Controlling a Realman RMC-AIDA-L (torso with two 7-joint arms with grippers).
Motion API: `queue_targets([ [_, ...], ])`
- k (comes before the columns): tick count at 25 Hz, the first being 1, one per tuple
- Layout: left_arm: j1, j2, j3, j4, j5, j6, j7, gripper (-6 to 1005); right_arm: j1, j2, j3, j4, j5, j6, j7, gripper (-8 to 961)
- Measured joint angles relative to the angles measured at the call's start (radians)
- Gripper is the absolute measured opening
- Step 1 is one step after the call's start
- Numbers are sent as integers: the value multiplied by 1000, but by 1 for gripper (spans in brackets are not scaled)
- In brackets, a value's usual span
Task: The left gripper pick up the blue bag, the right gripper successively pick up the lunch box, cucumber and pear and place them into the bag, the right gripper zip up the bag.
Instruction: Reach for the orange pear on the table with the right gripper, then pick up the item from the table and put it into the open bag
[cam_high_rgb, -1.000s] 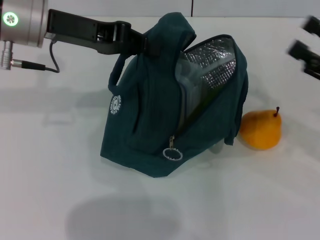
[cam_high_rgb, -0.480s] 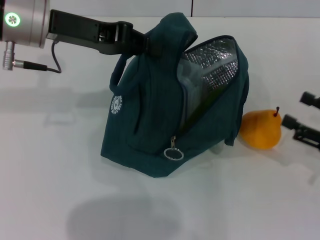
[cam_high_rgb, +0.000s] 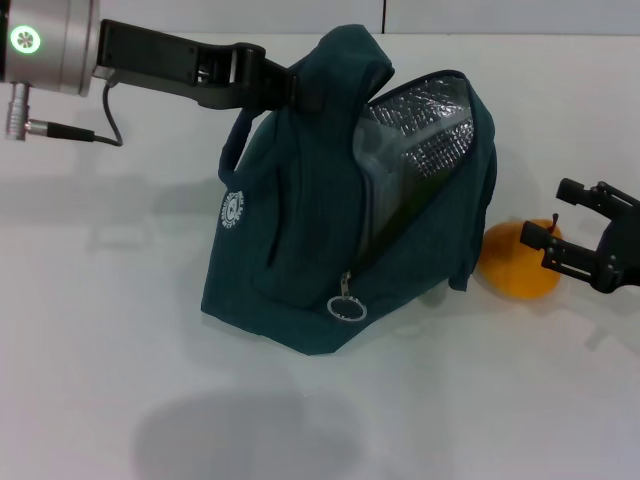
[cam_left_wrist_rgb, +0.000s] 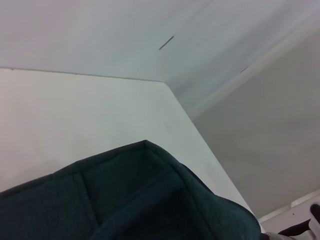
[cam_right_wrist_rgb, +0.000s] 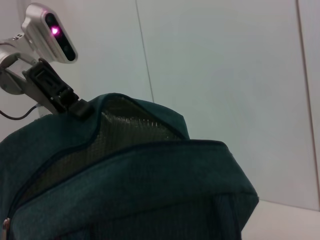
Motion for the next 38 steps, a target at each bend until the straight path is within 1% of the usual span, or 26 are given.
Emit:
queue_targets([
  [8, -8, 2, 0, -2, 3, -3, 5, 45, 2, 1, -1, 0, -4, 19, -17, 790],
  [13, -14, 4, 0, -2, 6, -4, 5, 45, 6, 2, -8, 4, -4, 18, -34, 550],
  [15, -15, 4, -2, -2, 6, -4, 5, 45, 10, 2, -15, 9, -4, 18, -36, 340],
  [21, -16, 5, 0, -2, 1, -4, 5, 45, 12, 2, -27, 10, -3, 20, -36, 116],
  [27, -15, 5, -2, -2, 1, -4, 6, 45, 10, 2, -22, 10, 3, 8, -36, 22],
  [32, -8, 5, -3, -2, 1, -4, 7, 45, -12, -3, -9, 8, 43, -33, -35, 37],
  [35, -6, 3, -3, -2, 1, -4, 8, 45, -31, -9, 41, 2, 57, -97, -29, 45],
  [38, -6, 2, -3, -2, 1, -4, 8, 45, -38, -17, 134, 1, 58, -200, 0, 54],
])
